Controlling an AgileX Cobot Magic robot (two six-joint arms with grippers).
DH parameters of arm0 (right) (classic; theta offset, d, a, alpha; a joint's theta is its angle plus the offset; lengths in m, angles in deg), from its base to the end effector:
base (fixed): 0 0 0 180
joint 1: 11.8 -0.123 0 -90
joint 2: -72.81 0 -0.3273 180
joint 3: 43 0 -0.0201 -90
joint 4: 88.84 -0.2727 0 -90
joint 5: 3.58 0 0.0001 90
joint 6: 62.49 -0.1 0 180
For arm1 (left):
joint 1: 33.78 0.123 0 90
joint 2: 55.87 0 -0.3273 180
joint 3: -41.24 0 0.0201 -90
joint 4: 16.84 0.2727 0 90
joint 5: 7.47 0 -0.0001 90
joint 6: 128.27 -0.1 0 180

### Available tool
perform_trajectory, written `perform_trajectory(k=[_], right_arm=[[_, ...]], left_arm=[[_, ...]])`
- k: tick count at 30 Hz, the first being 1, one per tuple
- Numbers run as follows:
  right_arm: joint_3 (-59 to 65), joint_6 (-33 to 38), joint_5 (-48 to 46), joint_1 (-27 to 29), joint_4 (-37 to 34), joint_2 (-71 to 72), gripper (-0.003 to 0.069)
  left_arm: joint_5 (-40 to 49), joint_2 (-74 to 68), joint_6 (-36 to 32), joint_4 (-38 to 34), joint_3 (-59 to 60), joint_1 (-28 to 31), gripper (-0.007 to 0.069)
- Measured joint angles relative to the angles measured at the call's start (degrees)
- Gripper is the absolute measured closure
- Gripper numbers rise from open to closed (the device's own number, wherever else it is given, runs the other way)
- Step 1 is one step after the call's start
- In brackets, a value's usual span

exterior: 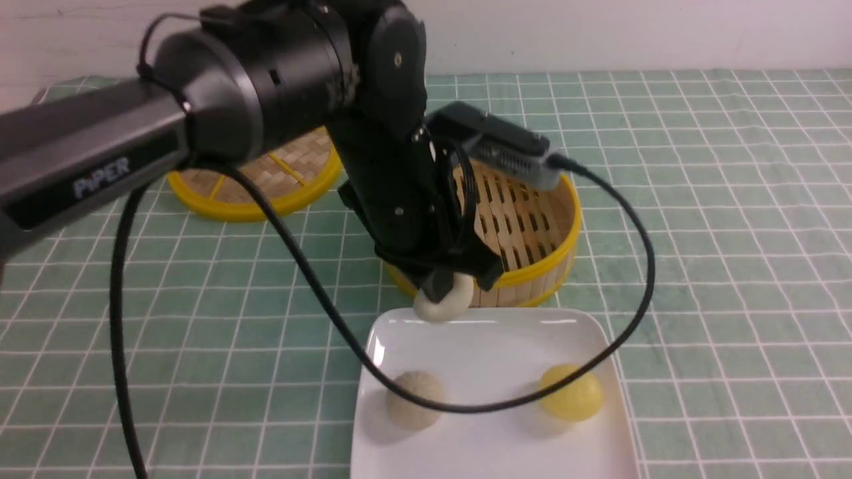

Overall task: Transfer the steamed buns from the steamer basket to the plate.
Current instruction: Use the left arm to put the steamed stuffed bun into the plate

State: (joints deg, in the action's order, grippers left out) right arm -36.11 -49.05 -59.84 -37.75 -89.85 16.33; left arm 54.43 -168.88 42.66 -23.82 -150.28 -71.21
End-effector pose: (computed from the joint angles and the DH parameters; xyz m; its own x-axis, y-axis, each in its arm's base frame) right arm 0.1260 0.0630 0.4866 -0.3332 -0.4100 -0.8490 -0.5368 0.8228 -0.1867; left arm 0.3332 -0.2685 0.2944 -0.6932 0.6564 -0.2977 0.7021 0.7083 -0.0731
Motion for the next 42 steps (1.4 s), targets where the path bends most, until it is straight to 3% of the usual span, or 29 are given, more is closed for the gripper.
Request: perform_trajectory(k=[10, 28, 33, 42], right_arm=[[0.00, 0.00, -0.40, 0.00, -0.05, 0.00, 0.0260], [0.00, 0.00, -0.40, 0.00, -0.05, 0.00, 0.0260], [0.00, 0.00, -0.34, 0.00, -0.05, 0.00, 0.0260], [0.00, 0.00, -0.23, 0.00, -0.05, 0.00, 0.0260]], left_arm=[[-6.82, -2.96, -6.07, -10.36, 4.35, 0.00, 0.0595], [-5.44, -6.46, -6.45, -10.66, 4.44, 0.00, 0.0580], [-5.10, -6.46, -6.45, -10.66, 4.44, 0.00, 0.0524], [-6.08, -6.46, -6.45, -10.66, 4.44, 0.00, 0.0326]])
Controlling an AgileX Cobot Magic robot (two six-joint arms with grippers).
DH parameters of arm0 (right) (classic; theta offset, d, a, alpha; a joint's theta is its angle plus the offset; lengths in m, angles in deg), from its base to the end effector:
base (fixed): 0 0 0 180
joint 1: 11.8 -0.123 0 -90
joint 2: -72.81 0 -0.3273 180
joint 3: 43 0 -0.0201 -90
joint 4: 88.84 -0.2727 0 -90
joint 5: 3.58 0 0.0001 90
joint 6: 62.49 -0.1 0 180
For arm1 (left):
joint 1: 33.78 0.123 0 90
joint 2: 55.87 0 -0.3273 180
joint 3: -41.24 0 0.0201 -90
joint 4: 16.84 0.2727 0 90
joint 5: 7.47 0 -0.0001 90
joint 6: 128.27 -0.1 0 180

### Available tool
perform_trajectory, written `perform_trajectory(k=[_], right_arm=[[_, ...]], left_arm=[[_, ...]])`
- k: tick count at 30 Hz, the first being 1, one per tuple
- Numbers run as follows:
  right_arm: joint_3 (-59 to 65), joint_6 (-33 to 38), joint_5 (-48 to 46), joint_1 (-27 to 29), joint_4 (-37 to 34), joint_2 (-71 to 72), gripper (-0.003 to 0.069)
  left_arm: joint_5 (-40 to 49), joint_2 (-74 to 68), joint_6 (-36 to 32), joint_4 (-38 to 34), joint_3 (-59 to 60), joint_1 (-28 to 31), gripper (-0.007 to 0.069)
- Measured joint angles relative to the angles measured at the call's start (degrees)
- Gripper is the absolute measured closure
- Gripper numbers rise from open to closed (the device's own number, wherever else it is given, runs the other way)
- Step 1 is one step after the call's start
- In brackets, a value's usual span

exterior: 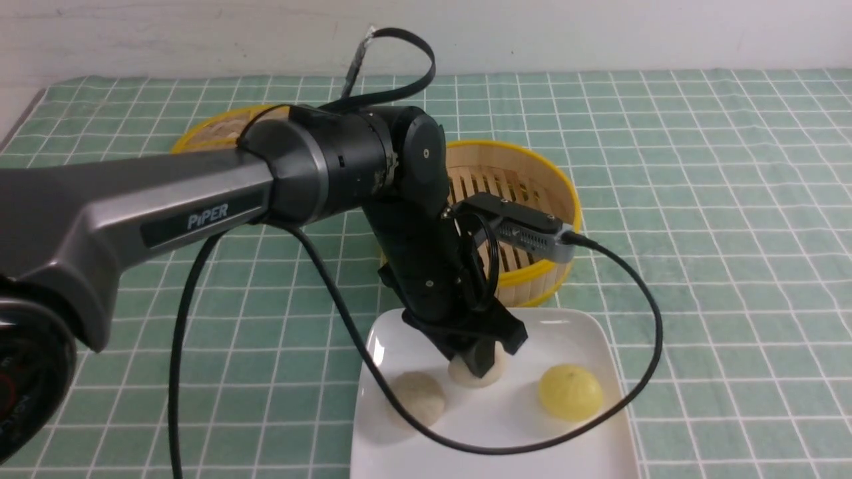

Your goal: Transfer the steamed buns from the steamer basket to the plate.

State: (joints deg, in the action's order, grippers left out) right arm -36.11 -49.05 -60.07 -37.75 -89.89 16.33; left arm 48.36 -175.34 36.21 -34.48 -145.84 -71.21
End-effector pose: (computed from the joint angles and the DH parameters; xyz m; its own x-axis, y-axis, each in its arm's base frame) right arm 0.1258 0.0629 0.4862 -0.3364 -0.4112 -0.8472 -0.5378 0.8224 -0.1856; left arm 0.3362 -0.2889 0.2283 -0.7105 0.6584 -0.2482 0.7033 0.6754 -0.2219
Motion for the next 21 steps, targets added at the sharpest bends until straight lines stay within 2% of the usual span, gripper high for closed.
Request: perform_trajectory(k=[3, 10, 17, 21], right_arm=[[0.00, 0.00, 0.00, 0.00, -0.06, 0.00, 0.0260], [0.00, 0.00, 0.17, 0.00, -0.19, 0.00, 0.0263], [0.00, 0.00, 0.17, 0.00, -0.19, 0.00, 0.0281], [0.00, 0.00, 0.29, 0.00, -0.19, 0.00, 0.0283]], left_arm=[[0.11, 0.00, -0.05, 0.00, 0.00, 0.00, 0.0274], [2.69, 0.05, -1.07, -0.05, -3.30, 0.00, 0.0205], [7.99, 0.51, 0.07, 0.51, -11.95, 0.00, 0.0185], [10.39, 2.86, 1.34, 4.00, -17.86, 0.00, 0.0185]])
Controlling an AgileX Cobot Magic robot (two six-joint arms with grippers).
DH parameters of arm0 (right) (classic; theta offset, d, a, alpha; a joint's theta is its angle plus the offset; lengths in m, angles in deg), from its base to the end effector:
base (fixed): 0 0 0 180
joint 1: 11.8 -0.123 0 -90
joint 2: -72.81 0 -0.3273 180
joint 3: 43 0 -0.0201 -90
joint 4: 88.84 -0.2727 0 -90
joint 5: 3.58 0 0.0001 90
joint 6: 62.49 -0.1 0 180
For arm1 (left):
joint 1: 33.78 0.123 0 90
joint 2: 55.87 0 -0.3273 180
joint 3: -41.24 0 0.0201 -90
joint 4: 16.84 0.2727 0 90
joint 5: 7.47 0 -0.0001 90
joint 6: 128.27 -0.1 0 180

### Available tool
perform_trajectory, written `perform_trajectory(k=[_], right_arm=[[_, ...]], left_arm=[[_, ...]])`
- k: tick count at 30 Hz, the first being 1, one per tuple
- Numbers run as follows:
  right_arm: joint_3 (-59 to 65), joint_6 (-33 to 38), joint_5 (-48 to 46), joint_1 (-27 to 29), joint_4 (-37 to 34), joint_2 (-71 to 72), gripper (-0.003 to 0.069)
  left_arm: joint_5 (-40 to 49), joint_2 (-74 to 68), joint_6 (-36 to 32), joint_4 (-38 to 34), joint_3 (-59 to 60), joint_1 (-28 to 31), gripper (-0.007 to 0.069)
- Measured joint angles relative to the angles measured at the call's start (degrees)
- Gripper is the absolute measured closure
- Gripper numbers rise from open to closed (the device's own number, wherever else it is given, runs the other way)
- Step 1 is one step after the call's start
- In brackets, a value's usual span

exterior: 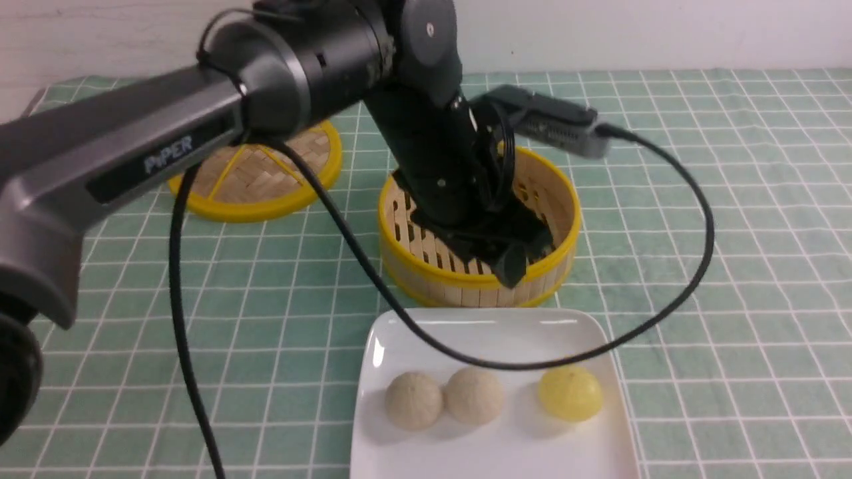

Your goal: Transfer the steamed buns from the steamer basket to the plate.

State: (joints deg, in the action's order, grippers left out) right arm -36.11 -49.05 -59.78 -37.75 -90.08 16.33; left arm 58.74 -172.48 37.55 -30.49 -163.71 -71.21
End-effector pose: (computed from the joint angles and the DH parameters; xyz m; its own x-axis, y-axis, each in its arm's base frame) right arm 0.1259 0.0633 0.4866 -0.3330 -0.4075 -0.8503 -0.5384 0.8225 -0.1833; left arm 0.3501 -0.2952 0.3377 -0.6257 0.6624 -0.4120 0.7617 0.6328 -0.1392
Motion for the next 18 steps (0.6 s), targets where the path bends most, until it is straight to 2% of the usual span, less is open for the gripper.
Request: perform_trajectory(k=[3, 4, 8, 10, 12, 14, 18], right_arm=[[0.00, 0.00, 0.73, 0.00, 0.00, 0.00, 0.0283], [0.00, 0.00, 0.81, 0.00, 0.00, 0.00, 0.0283], [0.00, 0.00, 2.40, 0.00, 0.00, 0.00, 0.0284], [0.00, 0.00, 2.78, 0.00, 0.00, 0.00, 0.0284], [0.00, 0.00, 3.67, 0.00, -0.05, 0.00, 0.0284], [0.00, 0.00, 4.71, 0.00, -0.05, 0.00, 0.0284], [0.00, 0.00, 6.80, 0.00, 0.01, 0.00, 0.0284]], left_arm=[[1.15, 4.90, 4.30, 8.83, -6.93, 0.00, 0.0185], [1.15, 4.90, 4.30, 8.83, -7.25, 0.00, 0.0185], [1.39, 12.08, 13.46, 23.56, -11.40, 0.00, 0.0185], [1.60, 14.02, 16.35, 27.70, -11.61, 0.00, 0.0185], [2.60, 18.47, 23.21, 36.49, -11.78, 0.00, 0.0185], [2.95, 21.54, 26.60, 41.00, -11.81, 0.00, 0.0185], [2.89, 26.73, 29.11, 45.20, -11.88, 0.00, 0.0185]])
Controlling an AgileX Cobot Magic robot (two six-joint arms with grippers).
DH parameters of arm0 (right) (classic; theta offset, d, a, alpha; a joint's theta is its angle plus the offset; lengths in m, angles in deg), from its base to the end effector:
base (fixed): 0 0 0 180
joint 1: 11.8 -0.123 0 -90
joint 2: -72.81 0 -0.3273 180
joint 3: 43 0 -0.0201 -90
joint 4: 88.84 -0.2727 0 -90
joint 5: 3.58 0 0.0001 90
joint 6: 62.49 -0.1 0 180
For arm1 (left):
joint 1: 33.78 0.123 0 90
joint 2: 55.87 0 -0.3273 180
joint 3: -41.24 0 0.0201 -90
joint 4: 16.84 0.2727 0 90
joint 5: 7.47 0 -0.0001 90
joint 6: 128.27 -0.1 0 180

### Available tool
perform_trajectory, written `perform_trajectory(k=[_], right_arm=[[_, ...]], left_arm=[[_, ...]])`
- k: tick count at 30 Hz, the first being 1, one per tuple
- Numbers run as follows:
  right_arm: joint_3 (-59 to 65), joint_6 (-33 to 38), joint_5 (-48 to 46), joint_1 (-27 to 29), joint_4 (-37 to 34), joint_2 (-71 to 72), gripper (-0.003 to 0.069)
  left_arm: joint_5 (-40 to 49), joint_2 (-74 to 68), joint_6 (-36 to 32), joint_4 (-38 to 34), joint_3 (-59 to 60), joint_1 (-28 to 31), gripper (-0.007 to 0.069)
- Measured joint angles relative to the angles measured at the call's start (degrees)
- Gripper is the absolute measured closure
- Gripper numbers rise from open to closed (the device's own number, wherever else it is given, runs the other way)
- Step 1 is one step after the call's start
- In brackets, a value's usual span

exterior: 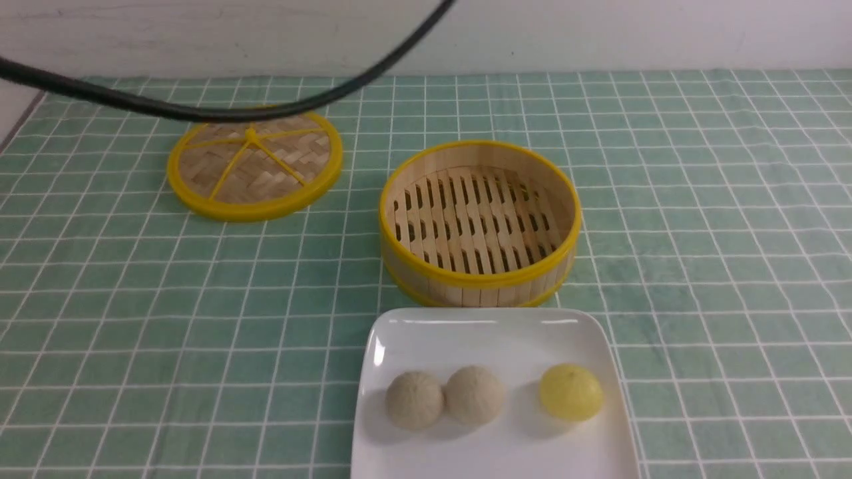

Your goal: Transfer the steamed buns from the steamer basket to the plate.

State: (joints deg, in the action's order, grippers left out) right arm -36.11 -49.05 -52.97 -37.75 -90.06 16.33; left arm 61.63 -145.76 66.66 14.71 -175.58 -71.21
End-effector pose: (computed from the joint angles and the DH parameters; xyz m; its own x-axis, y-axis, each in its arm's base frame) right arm 0.1307 0.0654 0.4973 -0.2406 -0.3605 -0.9012 -0.5161 0.8338 -0.1958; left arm 0.2533 -0.1323 0.5879 -0.3923 0.2509 -0.8849 0.1731 0.9650 0.1969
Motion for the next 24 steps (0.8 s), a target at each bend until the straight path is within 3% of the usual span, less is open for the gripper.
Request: perform_trajectory(k=[5, 10, 18, 24], right_arm=[[0.00, 0.00, 1.35, 0.00, 0.71, 0.00, 0.0284], [0.00, 0.00, 4.08, 0.00, 3.54, 0.00, 0.0284], [0.00, 0.00, 8.37, 0.00, 6.93, 4.56, 0.0284], [0.00, -3.79, 6.09, 0.00, 7.64, 10.58, 0.0284]], left_arm=[[0.26, 4.62, -1.62, 2.56, -0.05, 0.00, 0.0185], [-0.35, 8.79, -7.48, 4.47, 0.73, 0.00, 0.0200], [-4.11, 11.94, -9.47, 4.26, 0.73, 0.00, 0.0269], [-3.45, 13.50, -10.07, 4.26, 0.73, 0.00, 0.0276]])
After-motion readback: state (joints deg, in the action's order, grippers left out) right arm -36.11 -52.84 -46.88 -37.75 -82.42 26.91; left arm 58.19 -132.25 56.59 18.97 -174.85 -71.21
